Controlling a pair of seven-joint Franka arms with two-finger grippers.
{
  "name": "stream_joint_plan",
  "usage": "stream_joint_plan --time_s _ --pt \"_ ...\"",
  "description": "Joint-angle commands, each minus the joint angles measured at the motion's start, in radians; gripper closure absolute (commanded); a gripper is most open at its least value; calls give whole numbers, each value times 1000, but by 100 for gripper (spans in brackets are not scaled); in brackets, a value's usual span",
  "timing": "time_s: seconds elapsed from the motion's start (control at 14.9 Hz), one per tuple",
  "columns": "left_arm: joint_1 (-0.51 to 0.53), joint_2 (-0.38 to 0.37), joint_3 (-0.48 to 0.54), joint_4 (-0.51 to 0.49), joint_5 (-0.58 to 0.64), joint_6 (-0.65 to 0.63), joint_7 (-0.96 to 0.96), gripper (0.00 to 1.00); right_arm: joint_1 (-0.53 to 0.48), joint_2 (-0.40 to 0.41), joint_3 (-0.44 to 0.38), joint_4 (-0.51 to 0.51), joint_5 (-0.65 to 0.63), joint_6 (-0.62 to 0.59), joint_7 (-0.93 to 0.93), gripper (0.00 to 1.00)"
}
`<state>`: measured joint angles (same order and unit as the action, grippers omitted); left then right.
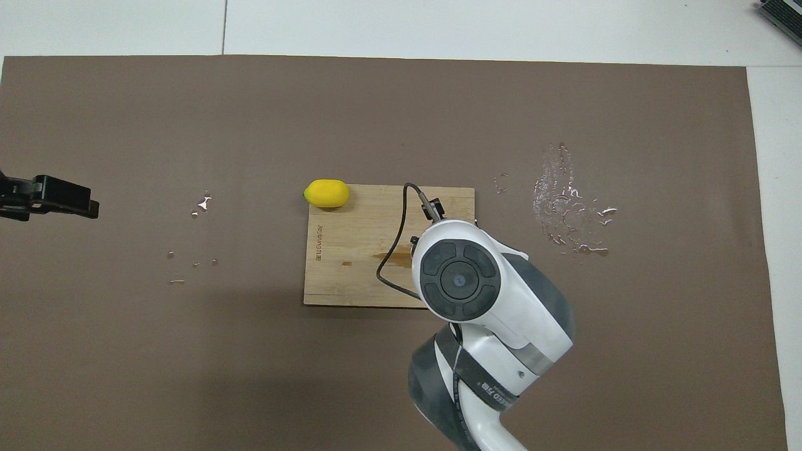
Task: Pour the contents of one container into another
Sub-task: 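Tilt the glass with the right gripper to pour into the metal cup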
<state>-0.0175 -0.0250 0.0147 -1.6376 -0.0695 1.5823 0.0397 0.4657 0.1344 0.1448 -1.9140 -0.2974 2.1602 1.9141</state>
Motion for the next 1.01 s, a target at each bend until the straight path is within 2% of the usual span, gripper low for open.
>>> stream_joint_plan --time_s 0.0,0.13,0.54,0.94 --pt "-12 -30 10 -36 46 22 -12 0 7 -1 4 -2 -66 -14 36 100" --pt "-25 -29 2 -33 109 34 -17 0 31 -1 4 -10 -117 -20 34 100" --pt "-18 -32 8 -34 108 33 -17 0 22 2 5 3 -100 -40 20 100" --pt "-15 -33 7 -34 105 19 -17 0 -19 14 4 13 99 -33 -18 100"
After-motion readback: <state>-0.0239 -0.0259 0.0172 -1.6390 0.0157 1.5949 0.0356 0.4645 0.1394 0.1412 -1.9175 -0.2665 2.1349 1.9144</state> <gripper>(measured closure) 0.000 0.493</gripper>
